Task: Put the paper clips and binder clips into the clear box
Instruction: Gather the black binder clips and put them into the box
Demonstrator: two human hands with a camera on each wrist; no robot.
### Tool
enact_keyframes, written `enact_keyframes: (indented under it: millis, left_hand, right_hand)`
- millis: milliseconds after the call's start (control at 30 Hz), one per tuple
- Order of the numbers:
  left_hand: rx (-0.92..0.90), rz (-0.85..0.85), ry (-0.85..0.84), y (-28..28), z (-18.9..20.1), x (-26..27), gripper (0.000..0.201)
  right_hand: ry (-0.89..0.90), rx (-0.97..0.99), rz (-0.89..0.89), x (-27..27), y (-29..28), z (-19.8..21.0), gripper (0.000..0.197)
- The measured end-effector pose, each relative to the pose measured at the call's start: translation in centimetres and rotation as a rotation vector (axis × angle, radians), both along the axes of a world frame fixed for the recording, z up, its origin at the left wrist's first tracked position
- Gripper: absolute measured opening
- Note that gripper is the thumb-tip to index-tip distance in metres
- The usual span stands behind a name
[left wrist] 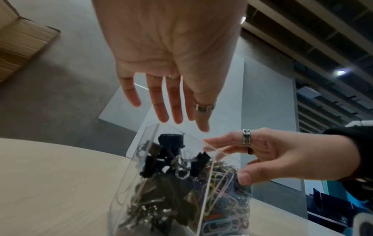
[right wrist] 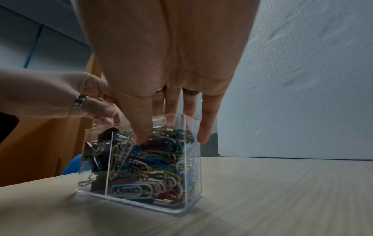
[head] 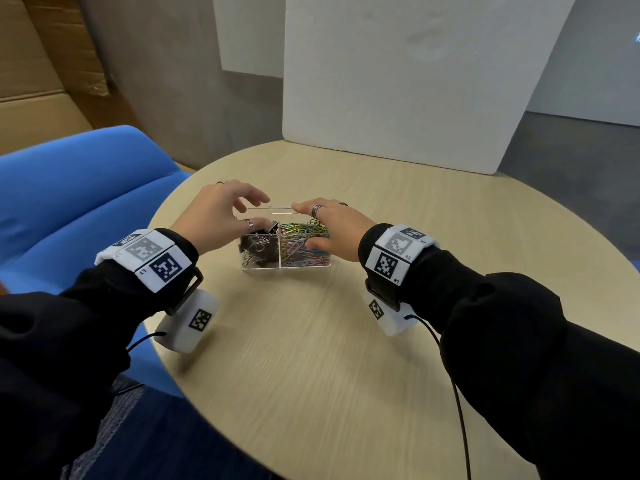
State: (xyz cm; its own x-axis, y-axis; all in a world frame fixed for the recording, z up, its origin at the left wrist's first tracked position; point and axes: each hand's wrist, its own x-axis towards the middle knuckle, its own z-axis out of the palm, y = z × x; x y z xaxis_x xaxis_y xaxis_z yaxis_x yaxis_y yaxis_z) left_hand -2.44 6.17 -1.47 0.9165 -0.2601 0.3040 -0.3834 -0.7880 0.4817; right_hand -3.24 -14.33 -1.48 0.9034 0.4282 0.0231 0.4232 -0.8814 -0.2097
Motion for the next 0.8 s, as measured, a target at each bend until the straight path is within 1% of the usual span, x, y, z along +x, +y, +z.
enact_keyframes:
  millis: [133,200,333,467,600,733,800]
  left_hand:
    - [0.096,-0.024,0.105,0.0,-0.1,-0.3,0.060]
    - [0.147,-0.016,0.139,-0.3,-0.2,-0.5,0.066]
    - [0.194,0.011,0.154,-1.6,-0.4,-1.4,0.065]
    - [0.250,0.041,0.114,-3.8,-0.4,-2.9,0.062]
    - [0.218,0.041,0.122,-5.7,-0.4,-4.4,0.059]
    - [0.099,0.006,0.164,-7.1,0.1,-5.3,0.059]
    - [0.037,-0.030,0.178,-7.7,0.1,-5.3,0.059]
  right_hand:
    - [0.018,0.002,0.000,-0.2,-0.2,0.2,0.066]
    - [0.041,-0.009,-0.005,-0.5,-0.6,0.5,0.067]
    - [0.098,-0.065,-0.026,-1.7,-2.0,1.6,0.068]
    - [0.123,-0.140,-0.068,-3.6,-3.6,2.5,0.068]
    - [0.119,-0.124,-0.159,-5.7,-5.6,3.1,0.076]
    - [0.161,-0.113,-0.213,-6.8,-7.5,3.4,0.089]
    - [0.172,-0.091,-0.231,-6.9,-8.2,3.2,0.087]
